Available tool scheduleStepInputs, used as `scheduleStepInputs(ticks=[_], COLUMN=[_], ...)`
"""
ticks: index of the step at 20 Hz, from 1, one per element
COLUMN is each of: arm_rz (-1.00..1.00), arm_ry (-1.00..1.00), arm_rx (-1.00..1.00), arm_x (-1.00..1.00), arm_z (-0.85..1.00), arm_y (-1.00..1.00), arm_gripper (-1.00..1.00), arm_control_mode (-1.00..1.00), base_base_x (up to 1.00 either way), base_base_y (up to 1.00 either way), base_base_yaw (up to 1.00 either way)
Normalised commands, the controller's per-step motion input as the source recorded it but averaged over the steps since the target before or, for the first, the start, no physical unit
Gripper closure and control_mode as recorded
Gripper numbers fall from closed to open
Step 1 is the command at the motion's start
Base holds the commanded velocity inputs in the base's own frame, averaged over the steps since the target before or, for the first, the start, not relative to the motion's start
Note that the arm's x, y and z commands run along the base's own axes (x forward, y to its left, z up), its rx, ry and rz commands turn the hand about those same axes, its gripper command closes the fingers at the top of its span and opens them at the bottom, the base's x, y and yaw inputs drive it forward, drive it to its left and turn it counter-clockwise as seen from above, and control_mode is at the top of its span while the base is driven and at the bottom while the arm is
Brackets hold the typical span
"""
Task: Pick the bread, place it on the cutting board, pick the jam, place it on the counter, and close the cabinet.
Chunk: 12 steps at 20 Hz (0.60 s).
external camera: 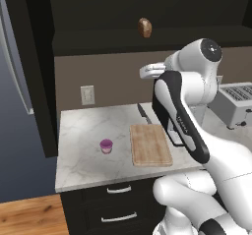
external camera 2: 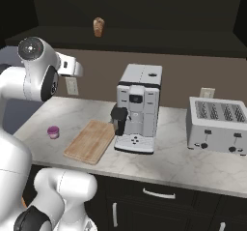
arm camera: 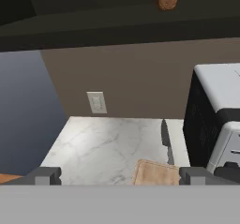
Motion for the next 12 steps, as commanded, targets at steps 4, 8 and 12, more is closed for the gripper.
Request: scheduleStepInputs(ticks=[4, 8, 12], arm_rz=[0.0, 0.0, 0.0], arm_ry=[-0.06, -0.05, -0.02], arm_rx=[0.0, 0.0, 0.0], arm_x=[0.0, 0.0, 0.0], arm_z=[0.3, 0.36, 0.28], arm_y=[-0.01, -0.01, -0.06], arm_gripper=[-1.0, -1.0, -1.0], arm_control_mode=[-1.0, -1.0, -1.0], base_base_x=[0.0, 0.0, 0.0], base_base_y=[0.0, 0.0, 0.0], base_base_yaw=[0.0, 0.0, 0.0])
